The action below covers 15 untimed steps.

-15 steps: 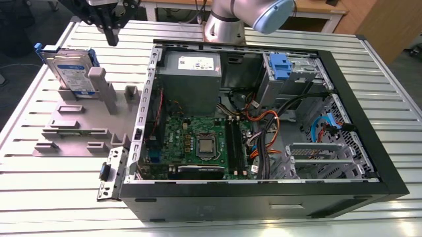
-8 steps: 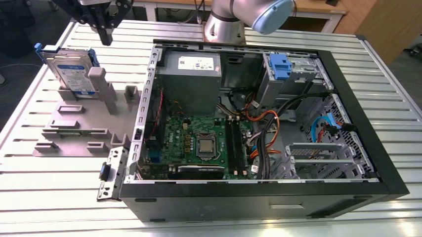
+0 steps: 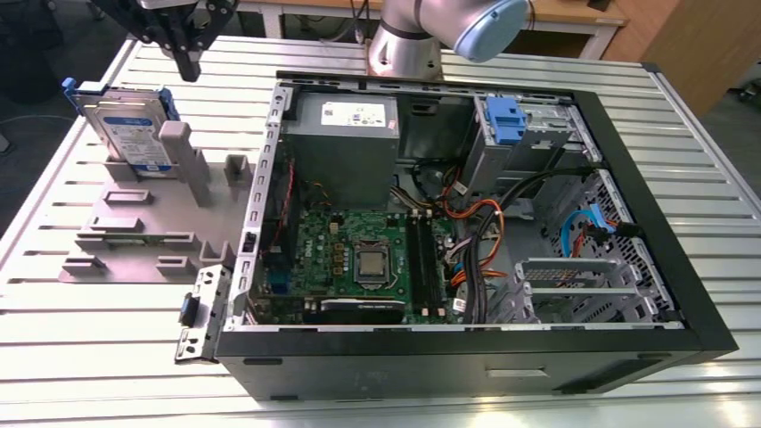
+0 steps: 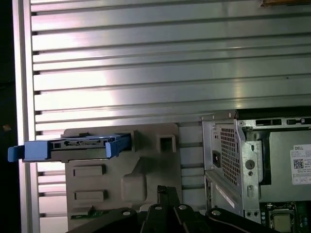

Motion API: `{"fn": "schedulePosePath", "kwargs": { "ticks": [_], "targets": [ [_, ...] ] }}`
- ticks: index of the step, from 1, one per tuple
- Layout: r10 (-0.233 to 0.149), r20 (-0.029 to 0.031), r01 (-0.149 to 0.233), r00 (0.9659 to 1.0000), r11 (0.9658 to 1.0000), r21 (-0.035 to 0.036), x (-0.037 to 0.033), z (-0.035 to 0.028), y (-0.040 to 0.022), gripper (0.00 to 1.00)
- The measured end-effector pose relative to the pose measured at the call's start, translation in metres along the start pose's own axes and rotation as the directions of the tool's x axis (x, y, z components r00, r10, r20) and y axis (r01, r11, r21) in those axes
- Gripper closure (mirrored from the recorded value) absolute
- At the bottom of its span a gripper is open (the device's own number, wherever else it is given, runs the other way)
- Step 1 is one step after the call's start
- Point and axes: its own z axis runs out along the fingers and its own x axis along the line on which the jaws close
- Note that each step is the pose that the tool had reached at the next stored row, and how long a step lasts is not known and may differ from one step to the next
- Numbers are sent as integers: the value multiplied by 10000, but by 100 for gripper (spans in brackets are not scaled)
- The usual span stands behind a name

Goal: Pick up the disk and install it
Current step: 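Reach for the disk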

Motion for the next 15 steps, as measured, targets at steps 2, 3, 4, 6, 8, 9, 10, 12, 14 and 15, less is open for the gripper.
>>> {"fn": "schedulePosePath", "kwargs": {
  "ticks": [2,3,4,6,8,9,10,12,14,15],
  "targets": [
    [-2,-1,2,10000,10000,1,2,0,16,89],
    [-5,-1,5,10000,10000,1,4,2,28,89],
    [-7,-1,7,10000,10000,1,7,4,42,89],
    [-11,-2,11,10000,10000,2,20,7,75,89],
    [-29,-1,29,10000,10000,1,44,13,98,89],
    [-41,-3,41,10000,10000,2,58,15,108,89],
    [-55,-4,55,10000,10000,3,72,17,117,89],
    [-82,-5,82,10000,10000,3,103,23,136,89],
    [-107,-6,107,9999,9999,3,138,28,152,89],
    [-114,-7,114,9999,9999,4,162,31,159,89]
  ]
}}
